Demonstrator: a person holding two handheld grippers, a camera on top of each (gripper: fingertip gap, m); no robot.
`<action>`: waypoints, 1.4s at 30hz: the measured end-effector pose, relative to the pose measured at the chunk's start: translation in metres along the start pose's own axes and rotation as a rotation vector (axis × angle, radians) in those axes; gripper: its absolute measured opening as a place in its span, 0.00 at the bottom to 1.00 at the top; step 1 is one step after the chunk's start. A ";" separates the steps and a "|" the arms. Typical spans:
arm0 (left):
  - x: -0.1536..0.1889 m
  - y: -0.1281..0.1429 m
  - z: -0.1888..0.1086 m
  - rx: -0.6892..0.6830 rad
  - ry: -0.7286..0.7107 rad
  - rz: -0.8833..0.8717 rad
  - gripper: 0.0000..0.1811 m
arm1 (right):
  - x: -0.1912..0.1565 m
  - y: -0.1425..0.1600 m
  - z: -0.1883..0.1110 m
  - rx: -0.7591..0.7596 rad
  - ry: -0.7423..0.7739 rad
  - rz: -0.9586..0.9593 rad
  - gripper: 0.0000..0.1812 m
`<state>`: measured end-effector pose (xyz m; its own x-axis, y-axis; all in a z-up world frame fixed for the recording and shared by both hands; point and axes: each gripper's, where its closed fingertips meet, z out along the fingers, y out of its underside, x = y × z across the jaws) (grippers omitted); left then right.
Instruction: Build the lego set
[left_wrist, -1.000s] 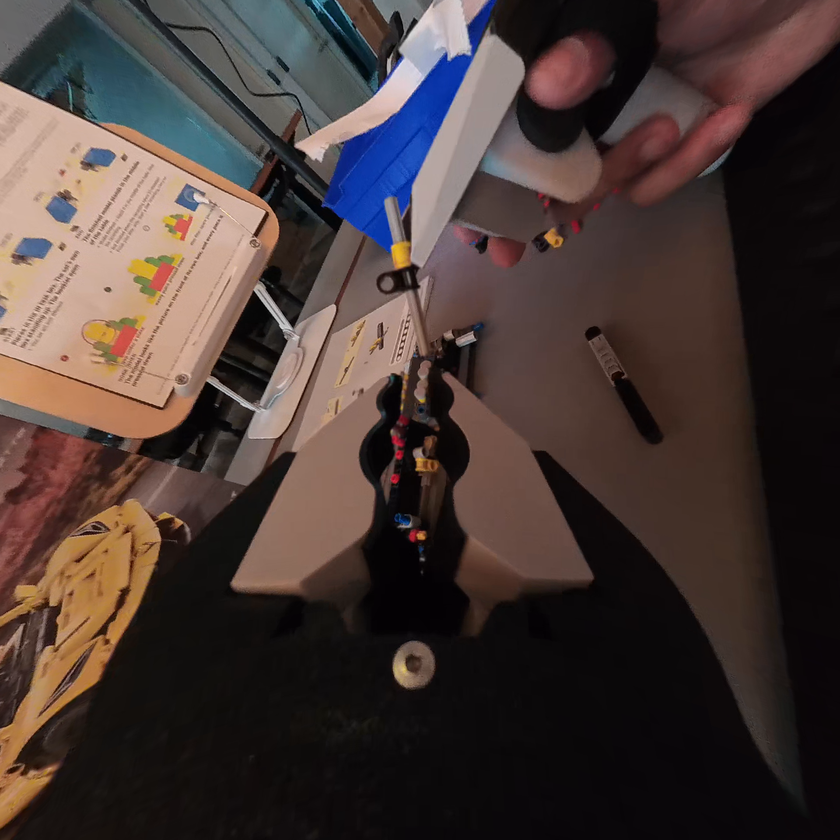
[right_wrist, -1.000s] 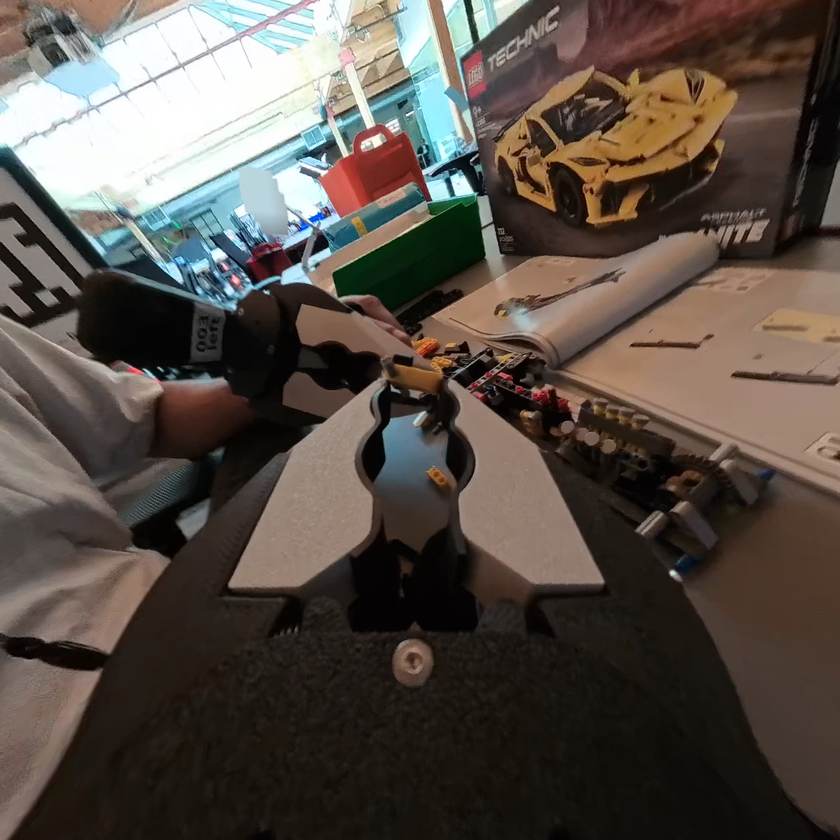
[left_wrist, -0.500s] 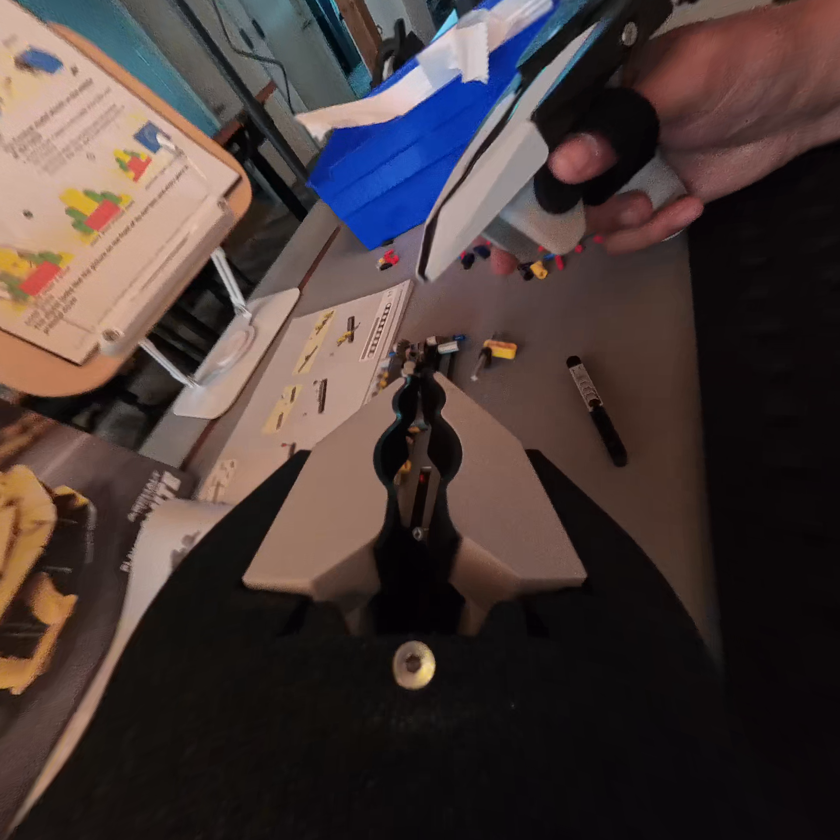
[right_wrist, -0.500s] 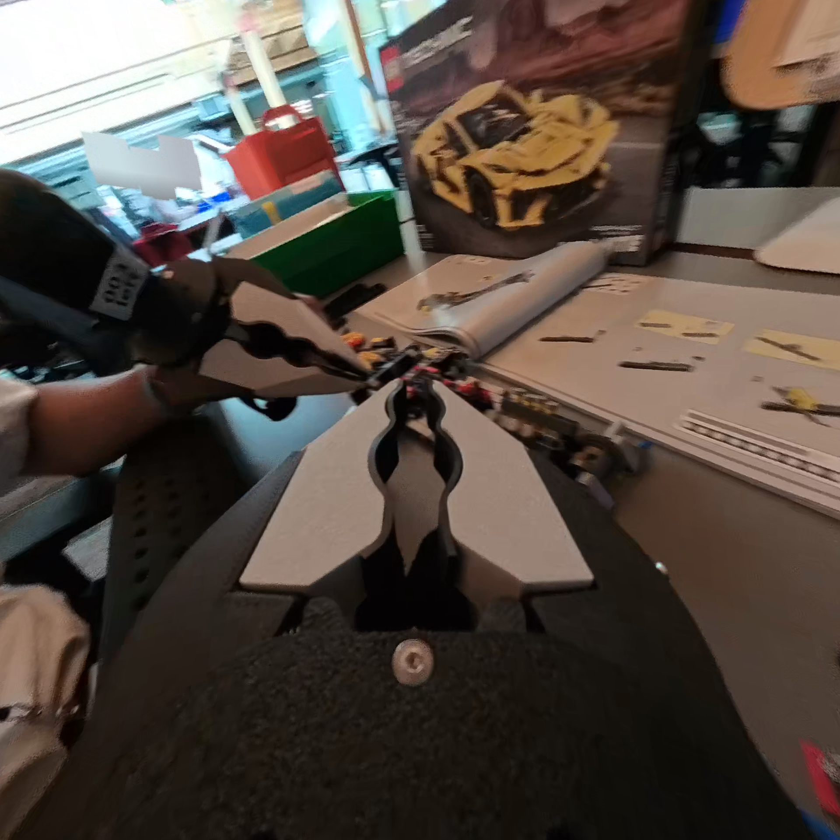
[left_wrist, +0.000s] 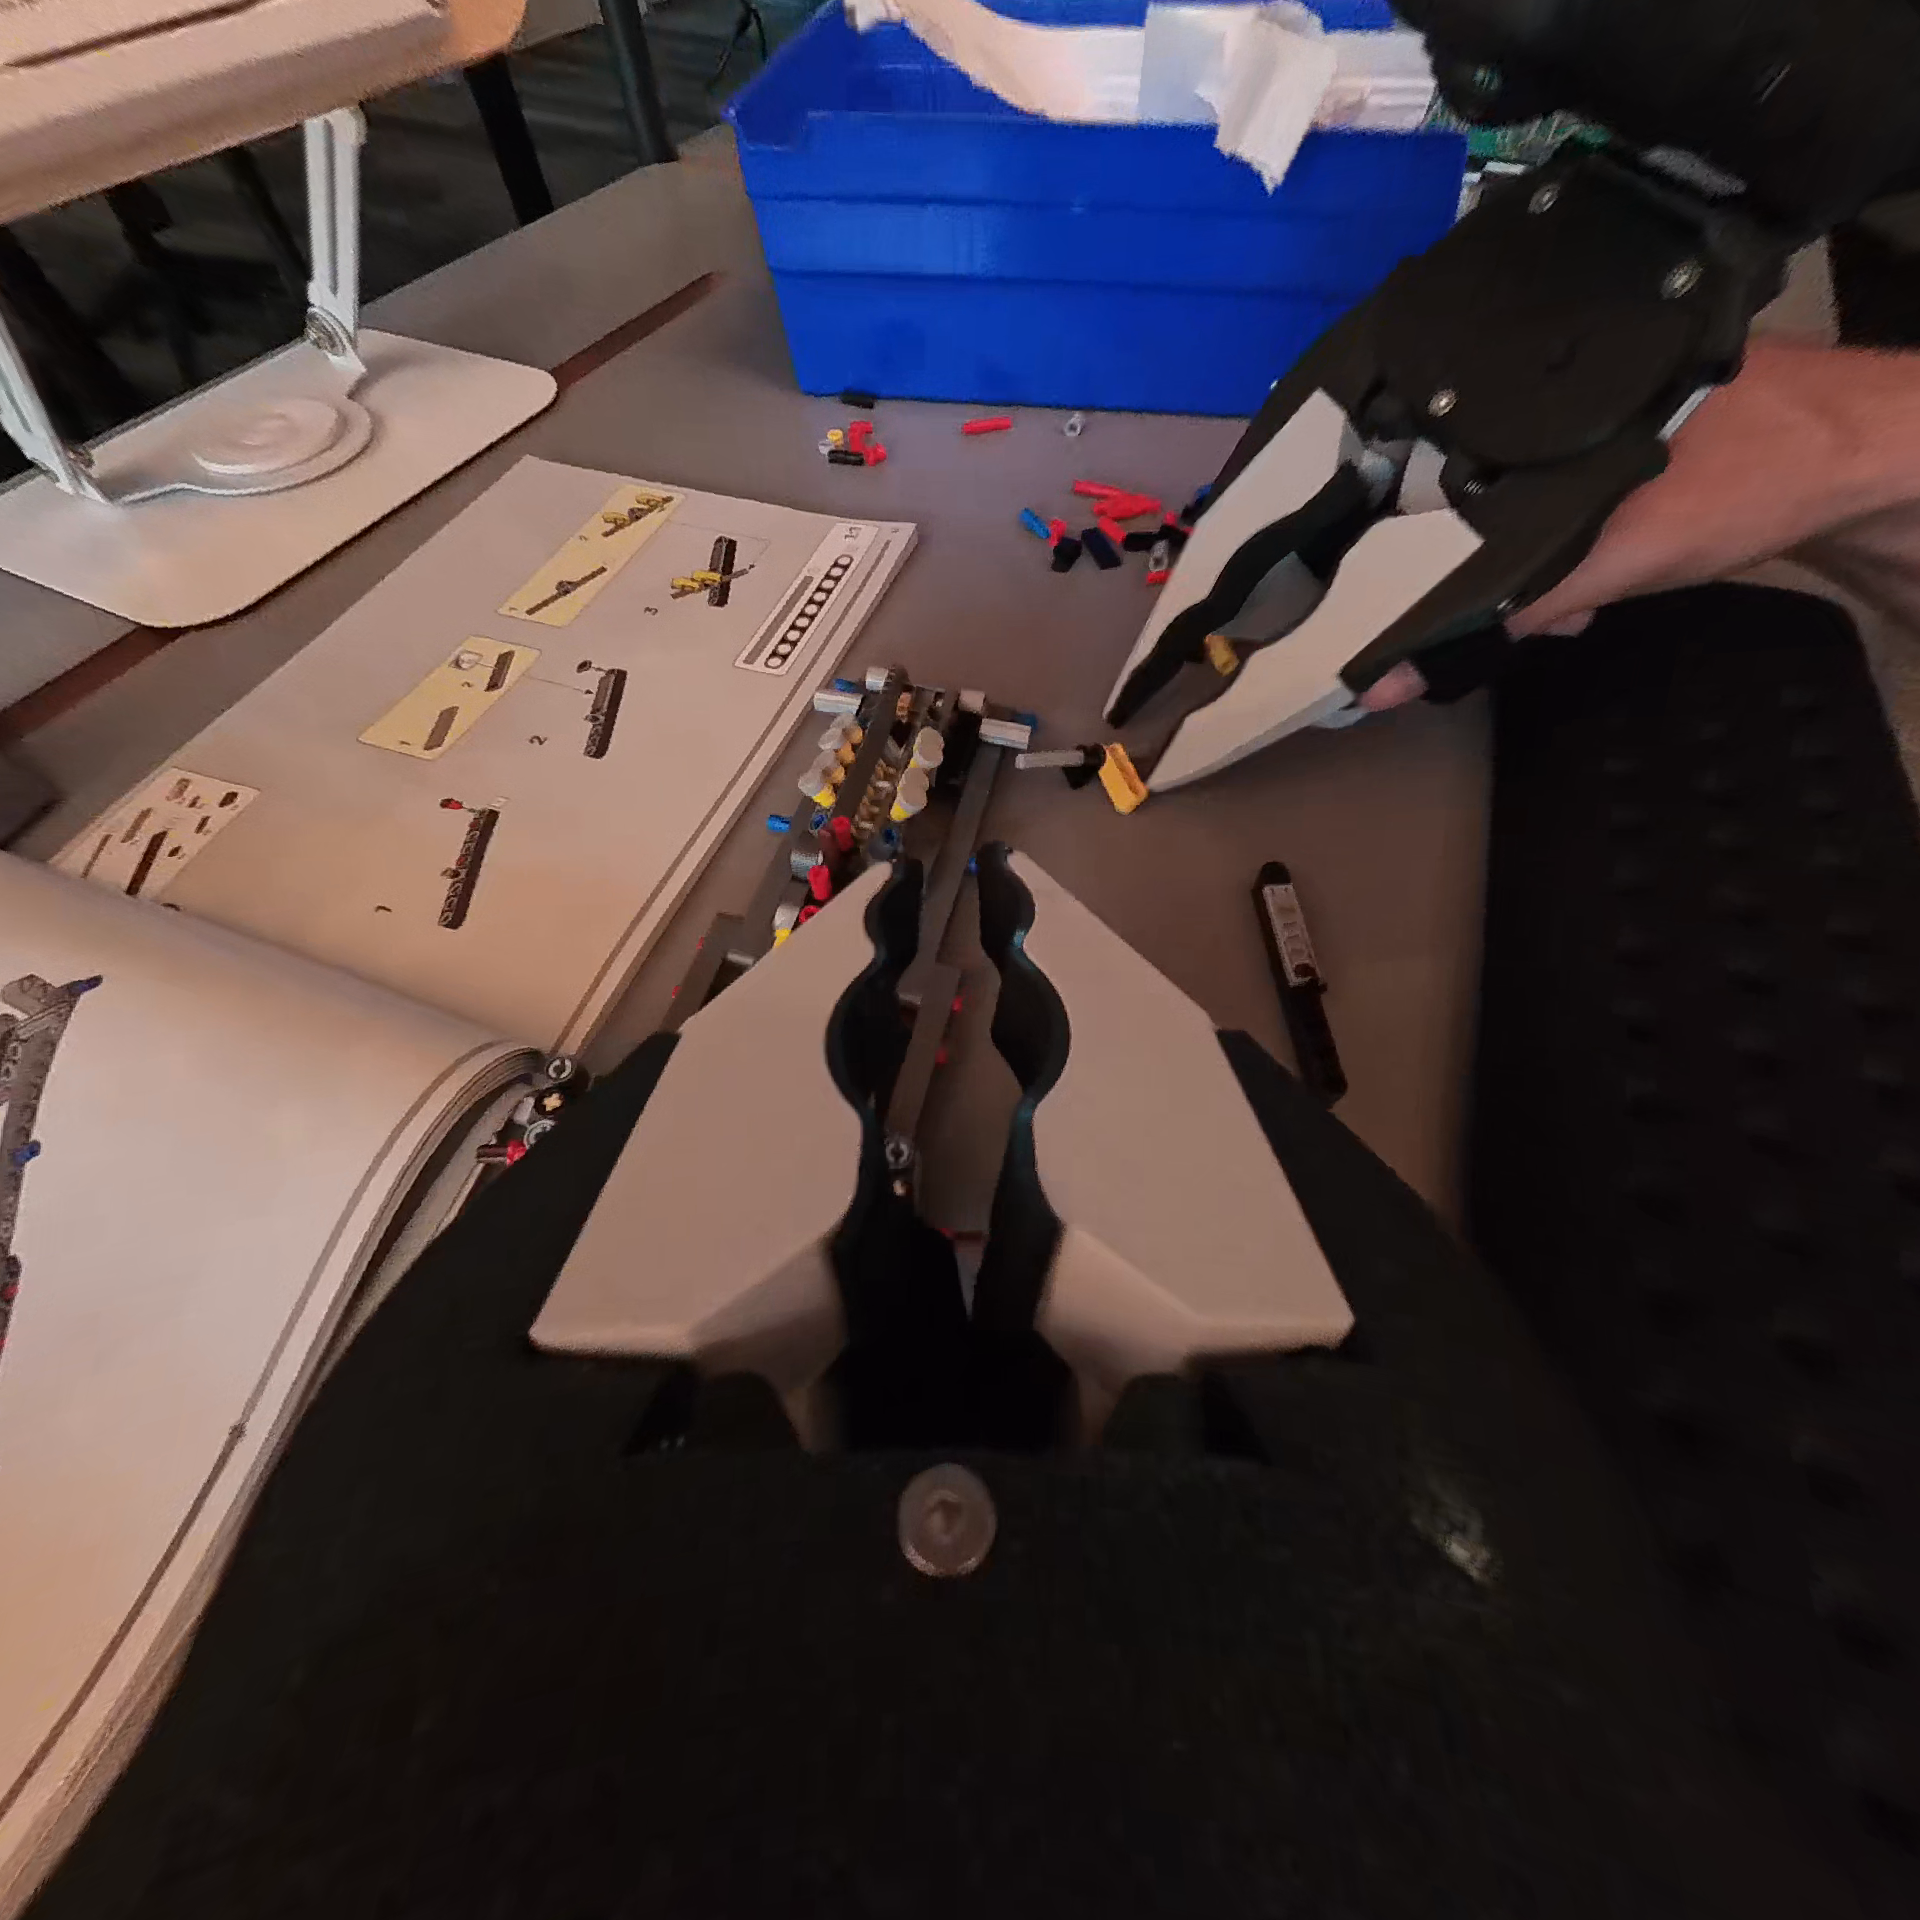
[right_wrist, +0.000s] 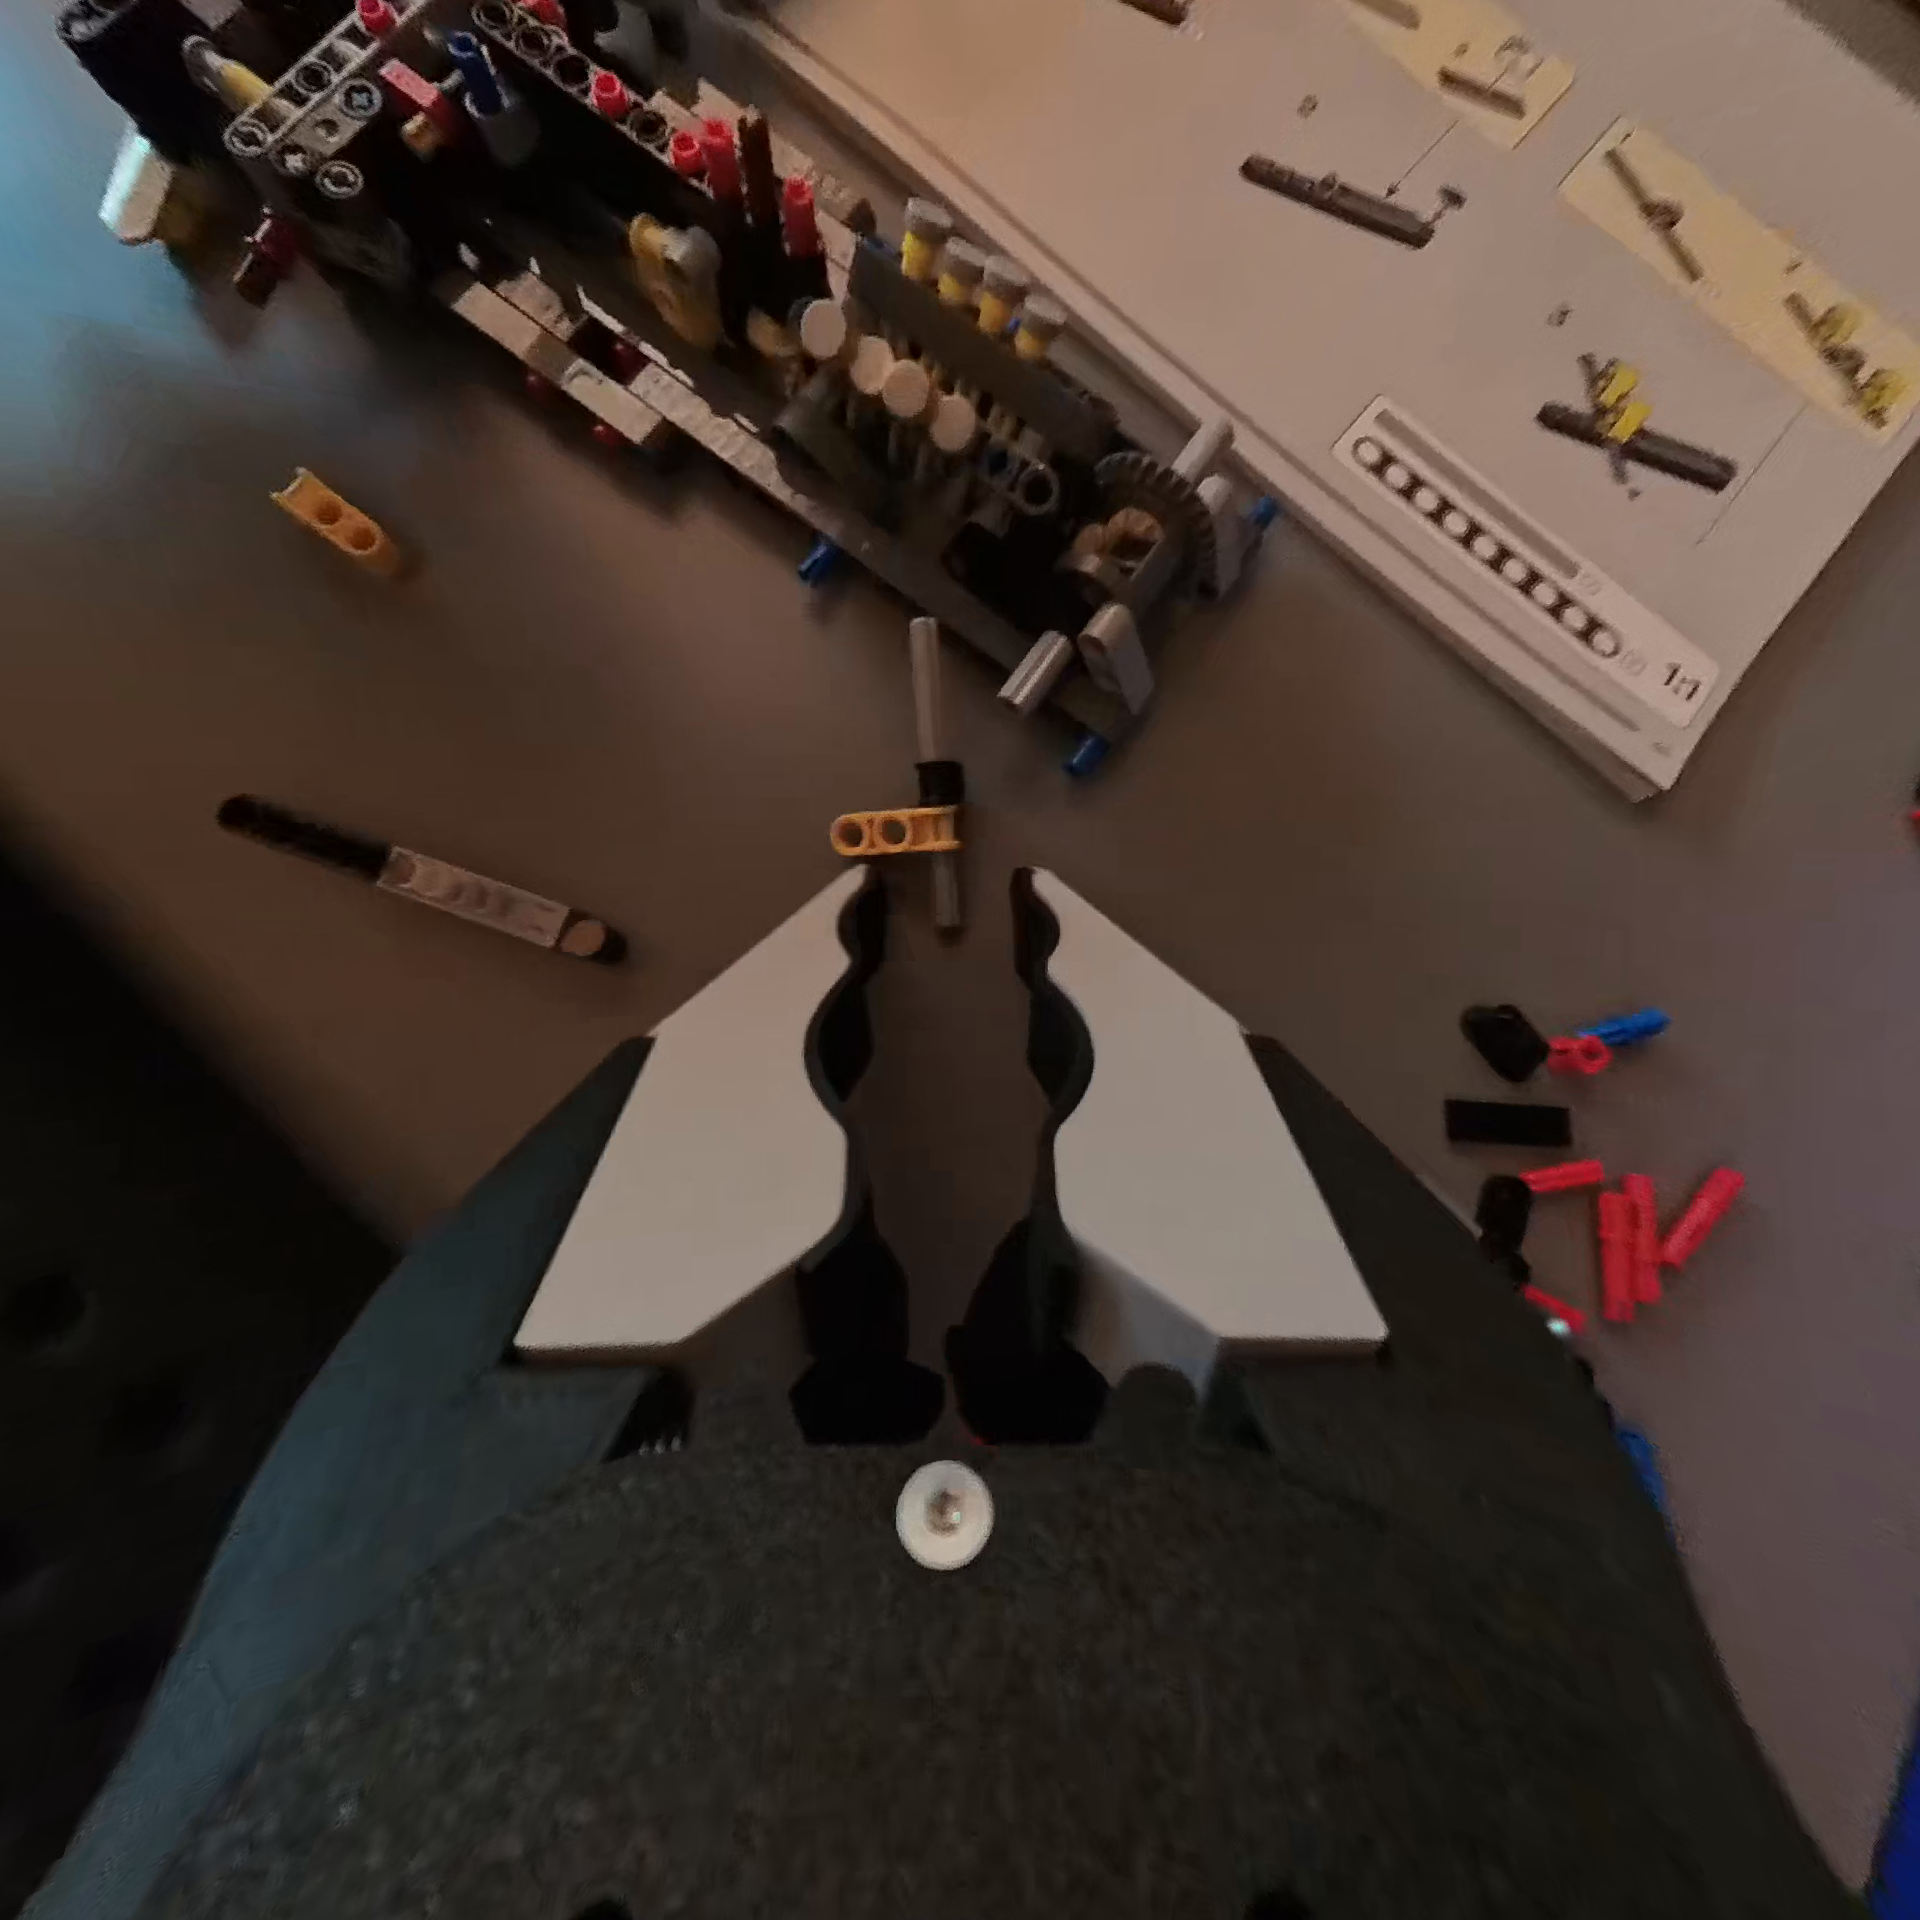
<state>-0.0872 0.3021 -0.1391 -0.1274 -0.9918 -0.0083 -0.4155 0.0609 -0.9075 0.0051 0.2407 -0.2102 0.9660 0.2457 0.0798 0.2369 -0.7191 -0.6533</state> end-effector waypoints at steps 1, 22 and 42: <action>0.001 -0.002 -0.001 0.009 0.013 -0.012 0.05 | 0.000 -0.002 0.001 0.012 -0.003 -0.012 0.11; 0.014 -0.052 -0.021 0.286 0.123 -0.276 0.09 | -0.065 -0.137 -0.047 0.729 -0.031 0.155 0.02; -0.007 -0.013 -0.009 -0.025 -0.302 0.462 0.03 | -0.055 -0.127 -0.039 0.697 -0.208 0.278 0.15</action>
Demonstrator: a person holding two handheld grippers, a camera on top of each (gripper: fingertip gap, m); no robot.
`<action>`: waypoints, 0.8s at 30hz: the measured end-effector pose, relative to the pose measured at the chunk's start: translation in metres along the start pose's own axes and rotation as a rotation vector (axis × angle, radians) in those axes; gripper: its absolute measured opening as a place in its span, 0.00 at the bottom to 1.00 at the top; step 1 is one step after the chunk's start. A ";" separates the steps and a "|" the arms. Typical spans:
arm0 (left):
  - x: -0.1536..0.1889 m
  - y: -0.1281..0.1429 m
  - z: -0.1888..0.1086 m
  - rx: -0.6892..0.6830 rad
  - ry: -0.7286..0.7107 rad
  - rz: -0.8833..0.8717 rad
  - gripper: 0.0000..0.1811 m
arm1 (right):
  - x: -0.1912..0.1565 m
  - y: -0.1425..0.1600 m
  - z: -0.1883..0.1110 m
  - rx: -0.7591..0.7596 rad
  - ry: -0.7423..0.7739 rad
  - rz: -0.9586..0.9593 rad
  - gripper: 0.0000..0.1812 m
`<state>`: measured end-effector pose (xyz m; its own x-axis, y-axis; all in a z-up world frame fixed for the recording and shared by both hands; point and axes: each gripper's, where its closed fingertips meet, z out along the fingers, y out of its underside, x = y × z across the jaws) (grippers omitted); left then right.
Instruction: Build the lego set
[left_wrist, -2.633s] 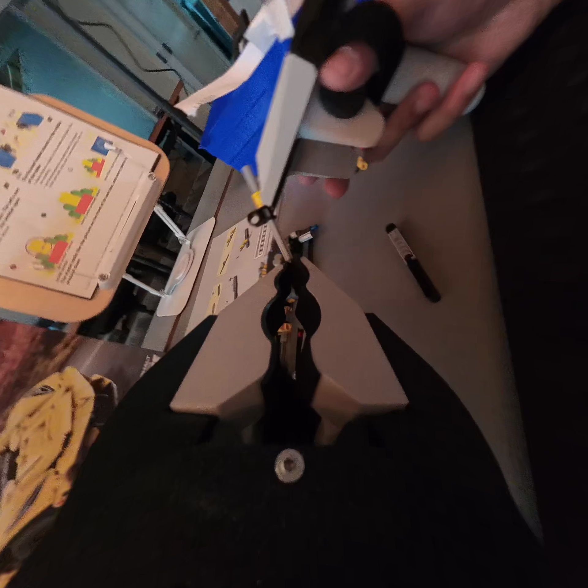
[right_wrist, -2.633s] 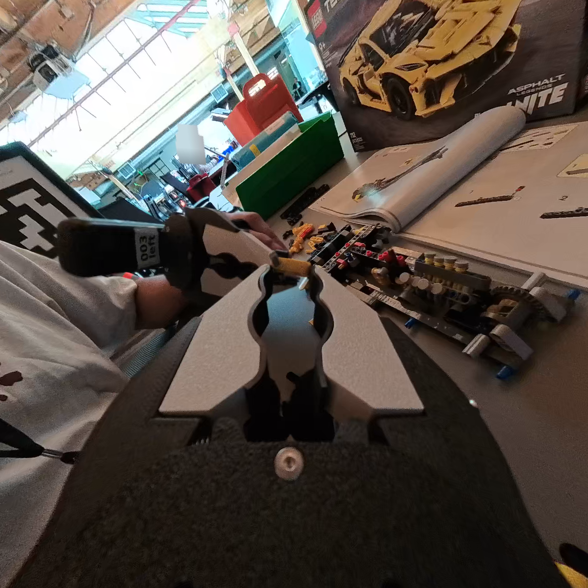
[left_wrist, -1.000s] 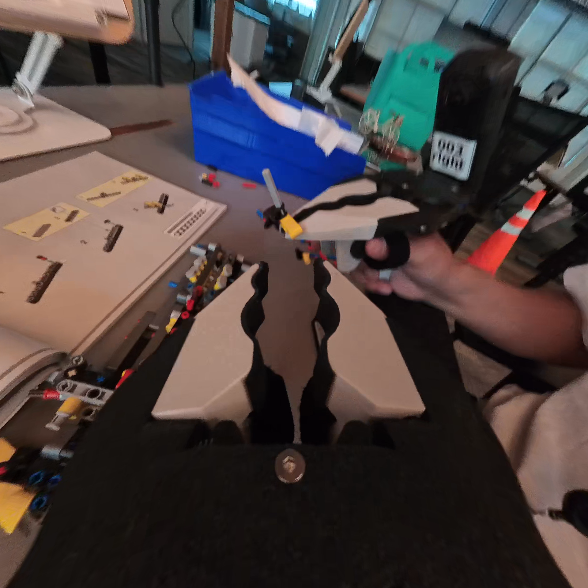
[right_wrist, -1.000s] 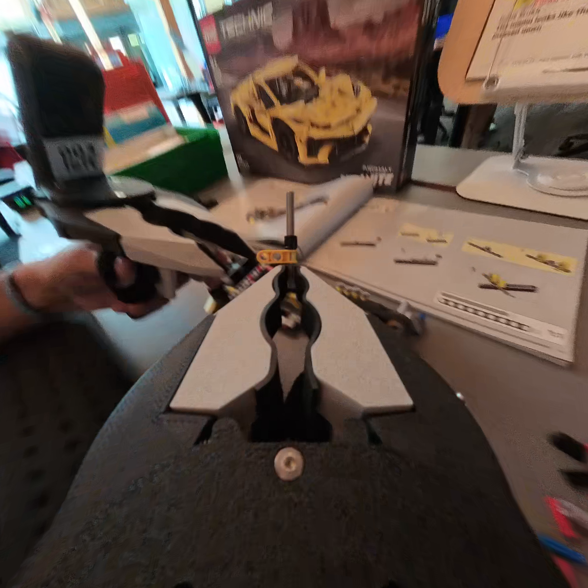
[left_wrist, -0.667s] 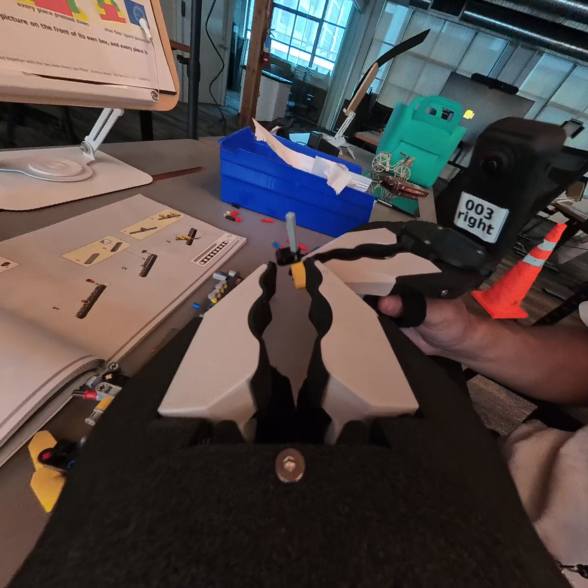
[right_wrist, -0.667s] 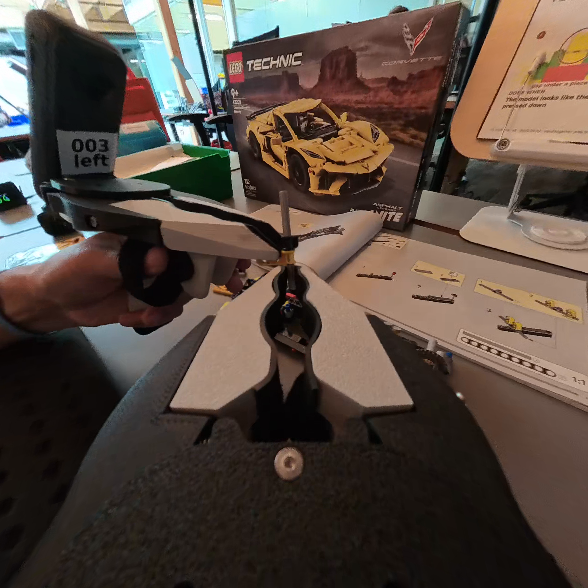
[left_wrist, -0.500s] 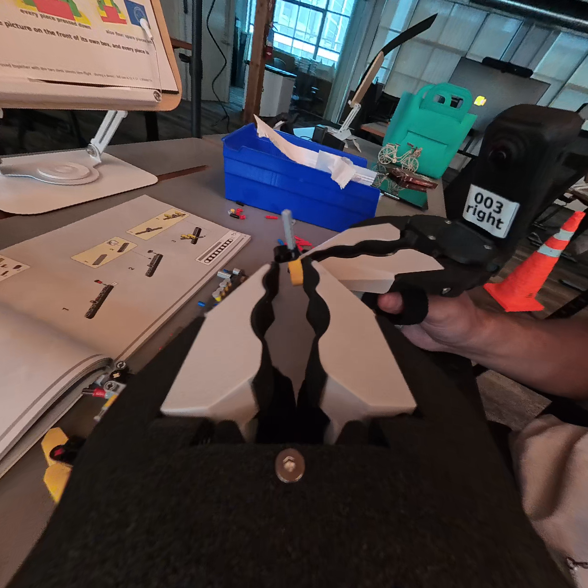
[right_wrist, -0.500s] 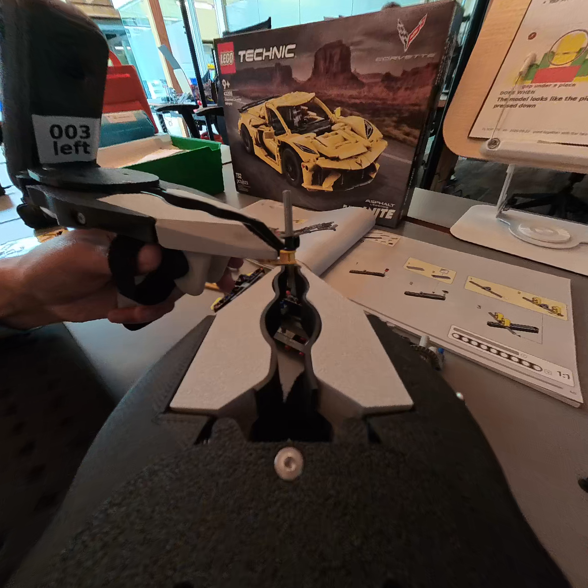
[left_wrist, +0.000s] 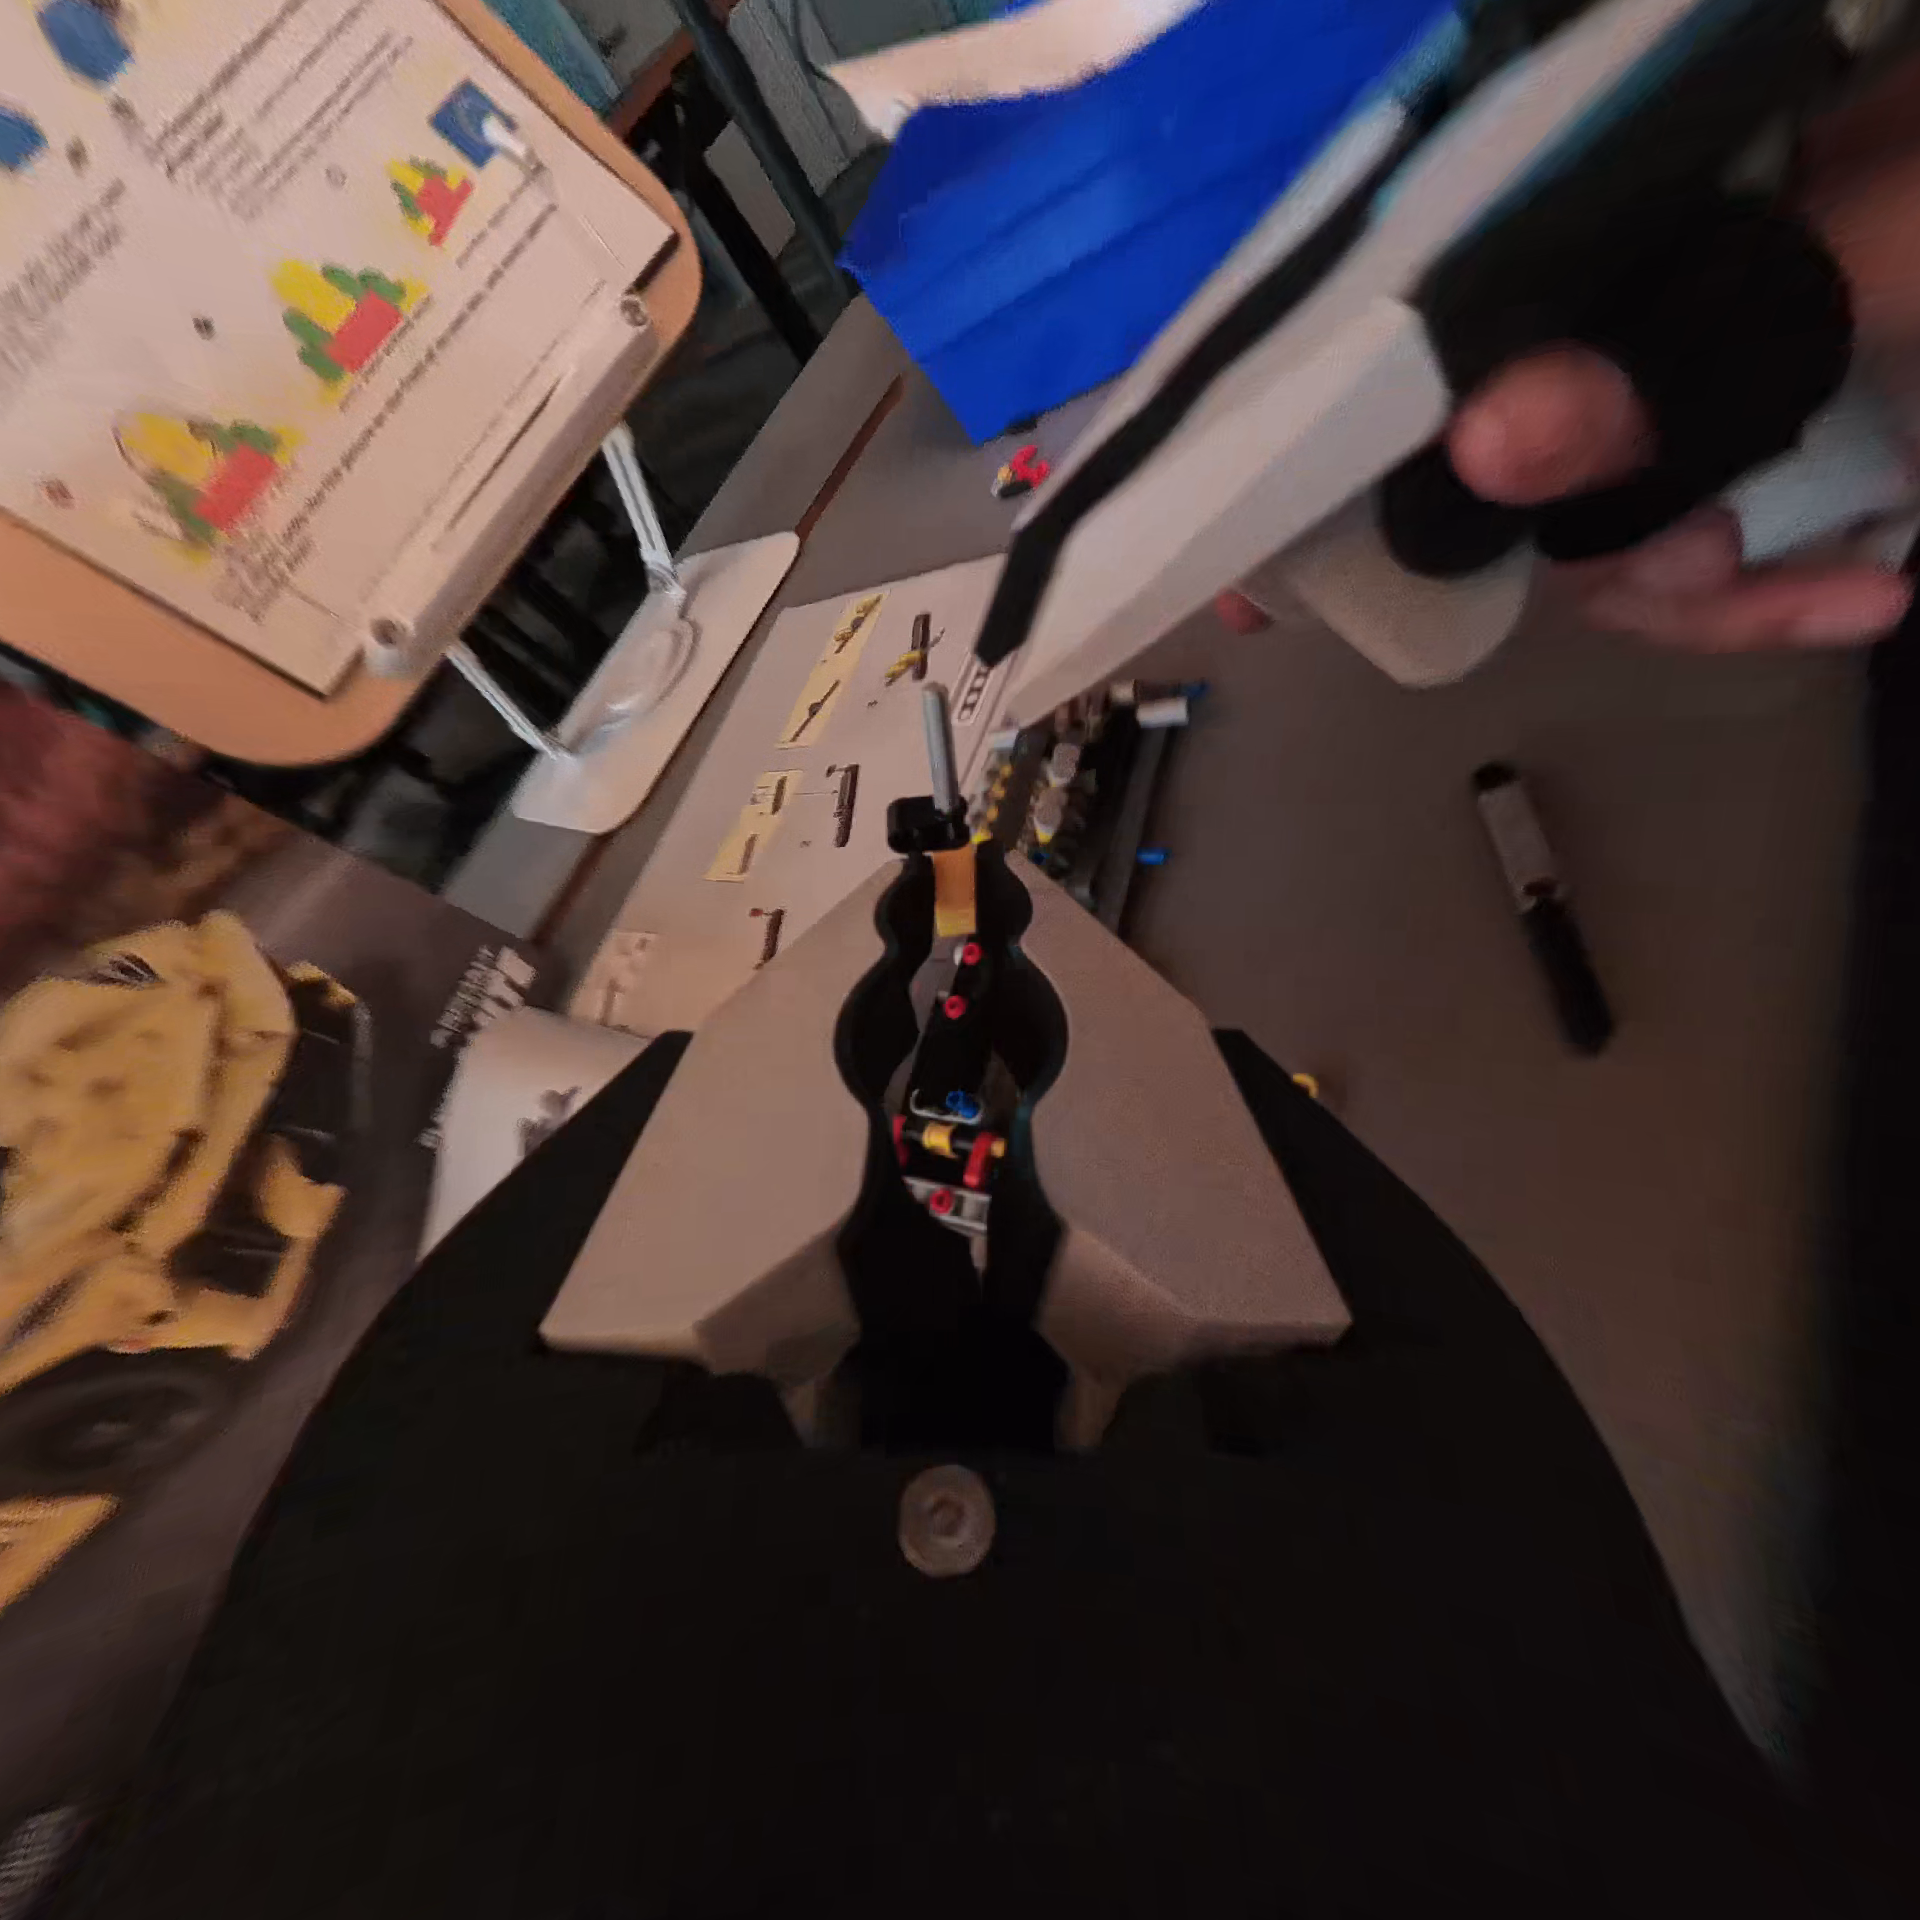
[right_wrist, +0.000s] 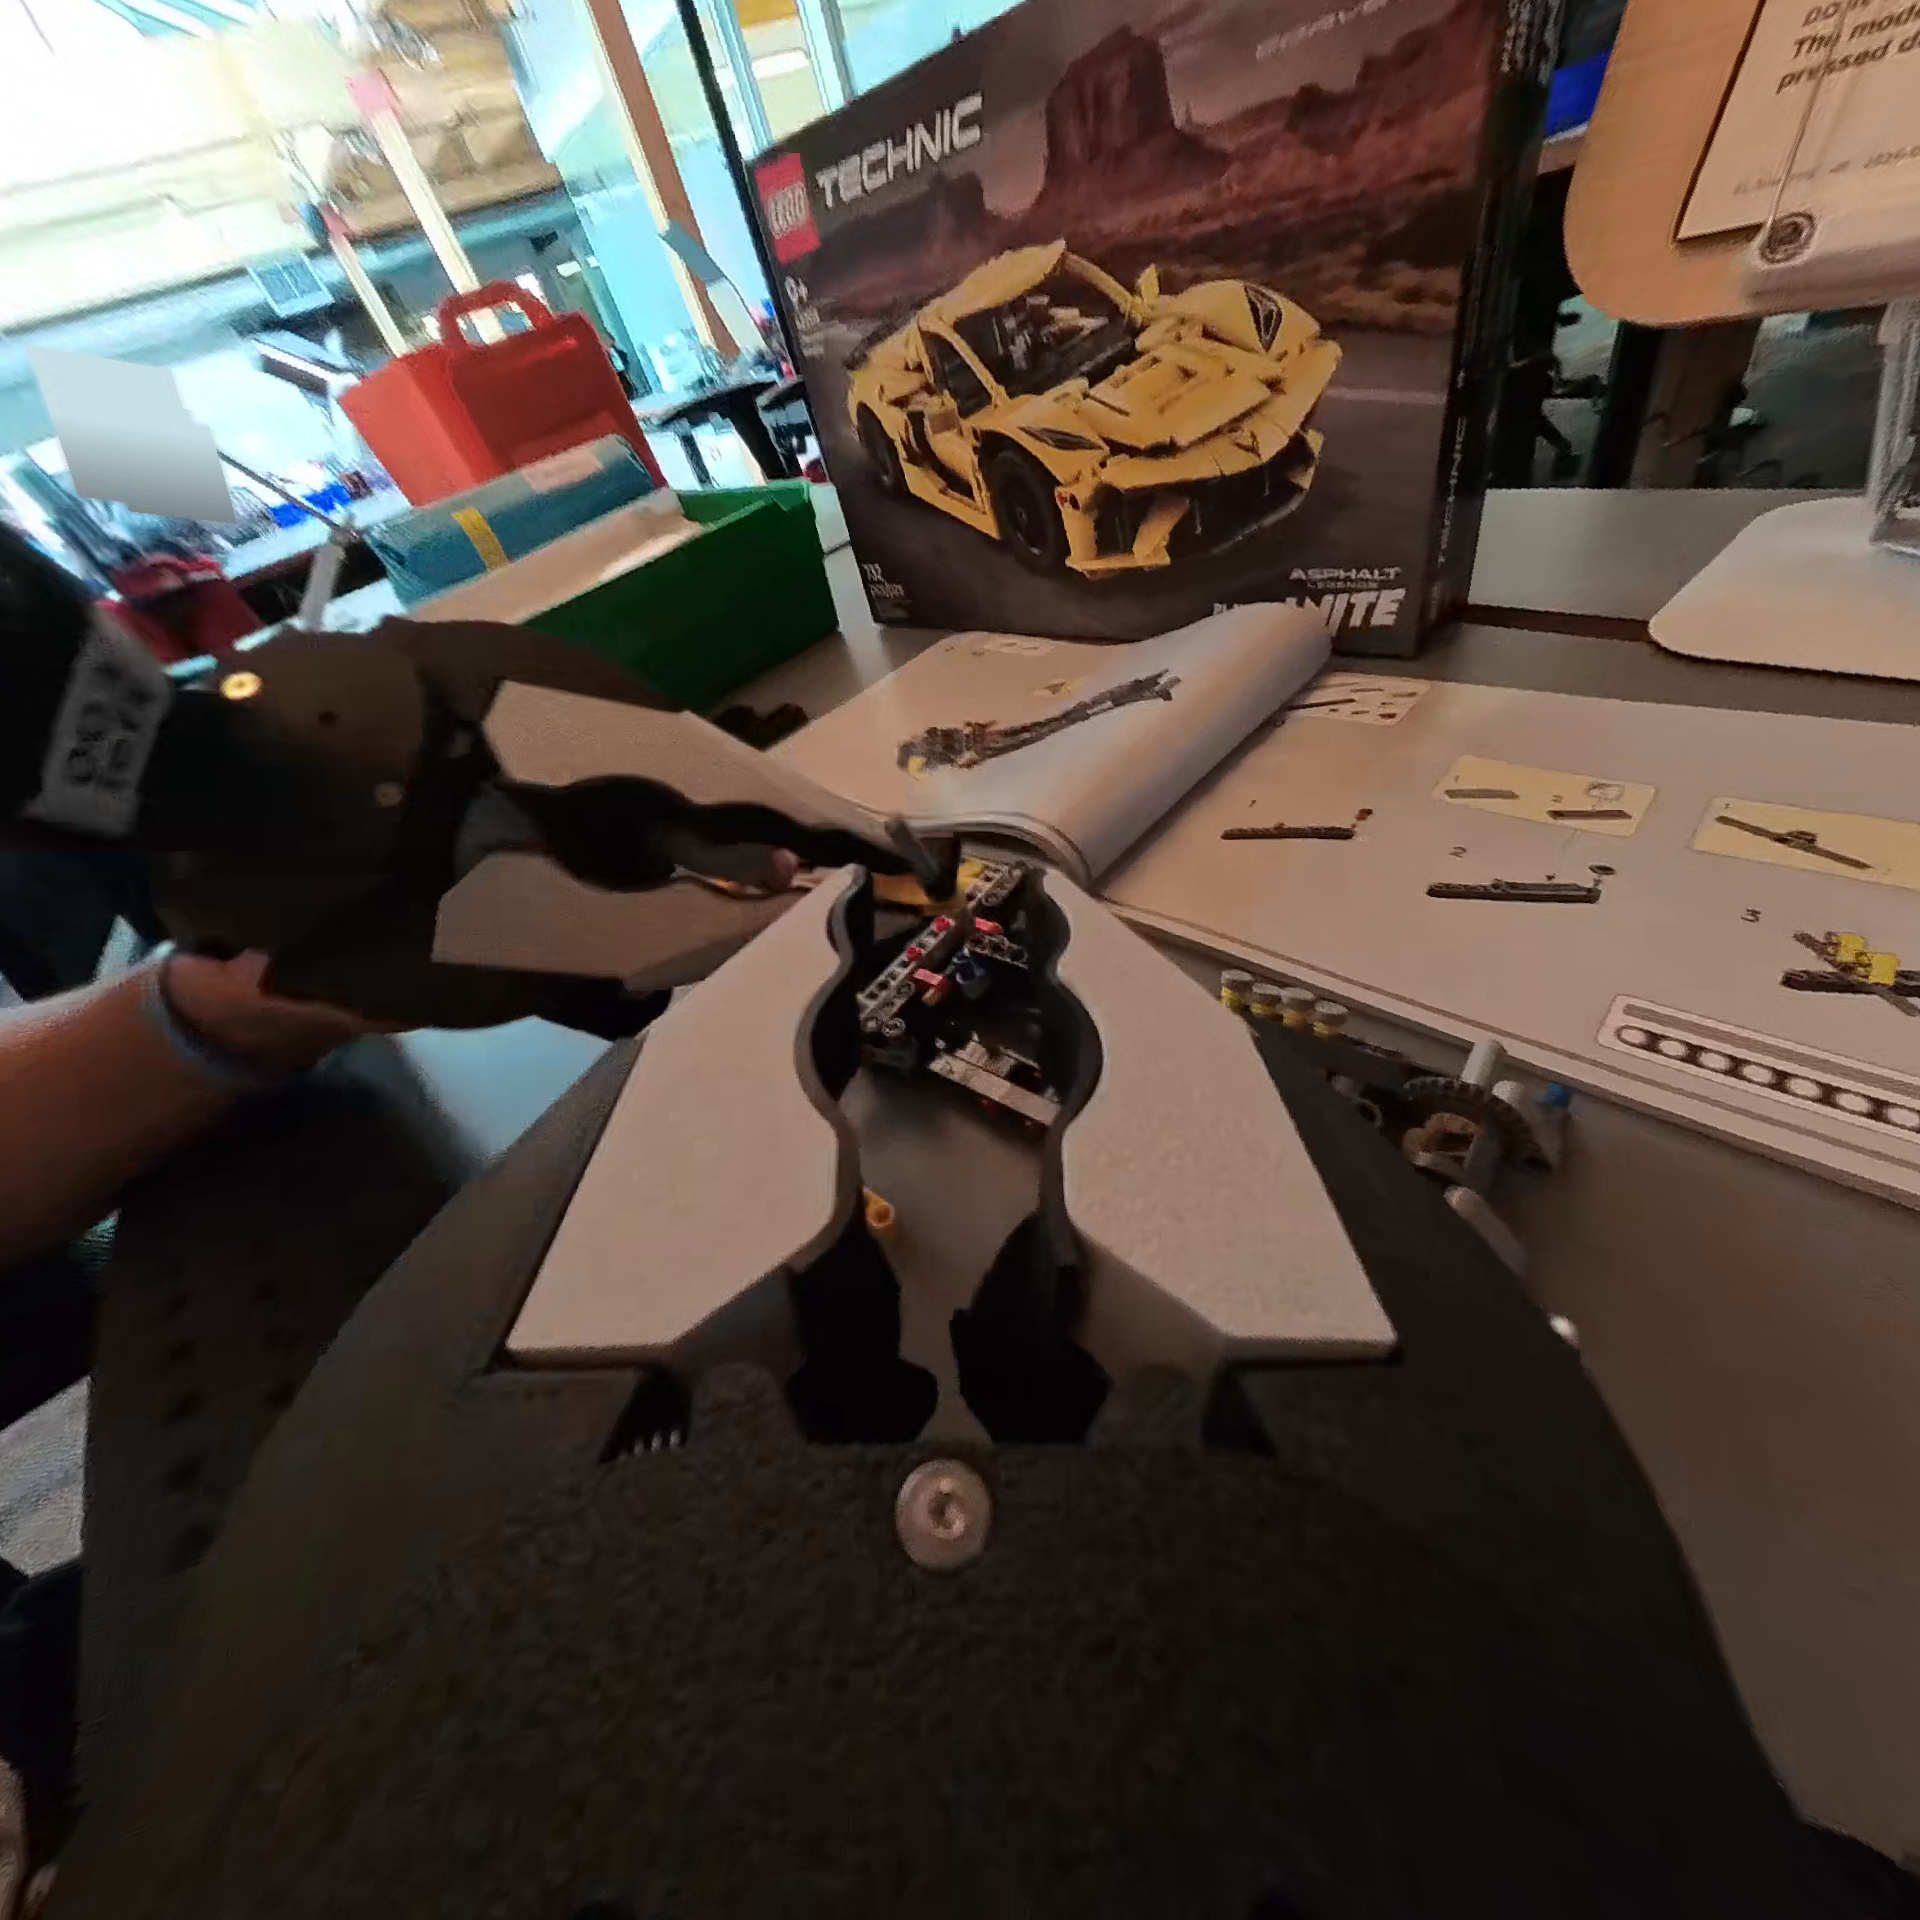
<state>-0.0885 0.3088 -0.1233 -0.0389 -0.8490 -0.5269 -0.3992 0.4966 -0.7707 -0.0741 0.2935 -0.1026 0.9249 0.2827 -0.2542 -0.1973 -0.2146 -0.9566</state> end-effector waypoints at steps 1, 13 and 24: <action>0.004 0.001 0.001 -0.014 -0.015 0.074 0.03 | -0.001 0.003 0.001 -0.015 0.003 -0.010 0.15; 0.012 -0.014 -0.008 0.075 -0.019 0.173 0.03 | -0.008 0.007 -0.002 -0.036 -0.115 0.090 0.02; 0.015 -0.057 -0.047 0.414 0.231 -0.078 0.22 | -0.040 -0.034 -0.035 0.134 -0.776 0.780 0.01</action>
<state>-0.1096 0.2595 -0.0700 -0.2448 -0.8812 -0.4043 -0.0125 0.4199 -0.9075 -0.0927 0.2571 -0.0546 0.0857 0.6332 -0.7692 -0.7138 -0.4996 -0.4908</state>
